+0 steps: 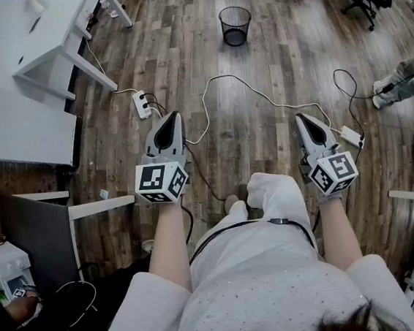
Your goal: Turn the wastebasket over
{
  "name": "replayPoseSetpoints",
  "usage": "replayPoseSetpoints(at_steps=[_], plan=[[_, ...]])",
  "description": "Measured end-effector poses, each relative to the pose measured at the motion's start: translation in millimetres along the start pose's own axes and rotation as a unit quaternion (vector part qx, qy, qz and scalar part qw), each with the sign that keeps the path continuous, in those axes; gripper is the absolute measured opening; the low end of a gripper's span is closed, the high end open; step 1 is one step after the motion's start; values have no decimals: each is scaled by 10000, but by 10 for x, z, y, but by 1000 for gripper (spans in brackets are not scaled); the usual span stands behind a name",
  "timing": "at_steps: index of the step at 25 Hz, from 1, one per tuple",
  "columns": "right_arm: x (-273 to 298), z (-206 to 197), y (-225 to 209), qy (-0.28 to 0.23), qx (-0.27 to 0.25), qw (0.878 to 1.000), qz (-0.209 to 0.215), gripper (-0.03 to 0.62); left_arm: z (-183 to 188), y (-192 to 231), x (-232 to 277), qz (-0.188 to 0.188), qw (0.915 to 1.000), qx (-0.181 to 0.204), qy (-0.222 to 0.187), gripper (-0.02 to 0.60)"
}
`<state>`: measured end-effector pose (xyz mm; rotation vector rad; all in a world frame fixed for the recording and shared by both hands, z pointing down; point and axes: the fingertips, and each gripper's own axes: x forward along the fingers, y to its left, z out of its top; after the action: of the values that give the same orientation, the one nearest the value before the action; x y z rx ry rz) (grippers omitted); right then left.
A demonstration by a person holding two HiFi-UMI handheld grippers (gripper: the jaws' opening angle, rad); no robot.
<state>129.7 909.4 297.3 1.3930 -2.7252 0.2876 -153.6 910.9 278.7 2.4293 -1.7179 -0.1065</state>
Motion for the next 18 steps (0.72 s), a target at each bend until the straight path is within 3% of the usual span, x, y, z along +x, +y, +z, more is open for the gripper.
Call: replayPoseSetpoints(at_steps=[9, 18], plan=[[-49, -5, 79, -54, 119, 9999, -102, -3, -89, 57, -125, 68, 9998, -151, 71, -2], [516, -33, -241, -40, 170, 9998, -44, -2, -186, 232, 448, -98, 9997, -46, 224, -2]])
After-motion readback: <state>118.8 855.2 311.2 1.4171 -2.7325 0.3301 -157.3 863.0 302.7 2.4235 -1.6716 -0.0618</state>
